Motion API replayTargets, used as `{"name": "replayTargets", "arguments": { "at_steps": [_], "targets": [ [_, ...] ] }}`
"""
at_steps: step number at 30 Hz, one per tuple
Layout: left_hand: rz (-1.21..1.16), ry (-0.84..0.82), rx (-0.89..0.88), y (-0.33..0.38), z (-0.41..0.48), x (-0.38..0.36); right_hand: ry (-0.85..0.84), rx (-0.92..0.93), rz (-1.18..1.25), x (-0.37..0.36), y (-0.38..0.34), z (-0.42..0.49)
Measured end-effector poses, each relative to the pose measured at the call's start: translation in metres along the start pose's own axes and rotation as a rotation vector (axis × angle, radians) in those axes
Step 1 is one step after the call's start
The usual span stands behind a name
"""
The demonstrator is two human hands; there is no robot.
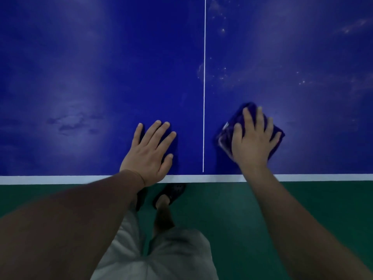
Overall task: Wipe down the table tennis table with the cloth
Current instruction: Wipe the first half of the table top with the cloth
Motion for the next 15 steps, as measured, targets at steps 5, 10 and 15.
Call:
{"name": "replayTargets", "arguments": {
  "at_steps": [5, 10, 15],
  "targets": [
    [0.025, -0.004, -0.006, 0.000, 0.001, 0.000, 0.042, 0.210, -0.004, -0.023, -0.074, -0.050],
    [0.052, -0.035, 0.002, 0.000, 0.002, 0.000, -0.006, 0.468, -0.018, -0.028, -0.035, -0.088],
    [0.022, -0.049, 0.000, -0.001, 0.000, 0.000, -0.014, -0.012, 0.003, 0.003, 0.017, 0.011]
  ]
}}
Point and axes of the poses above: each hand's wrist, its own z-axis towards the middle knuckle, its own x-axis out of the back of the hand, y = z × x, the point moved 2 cm from there along z, towards the middle knuckle
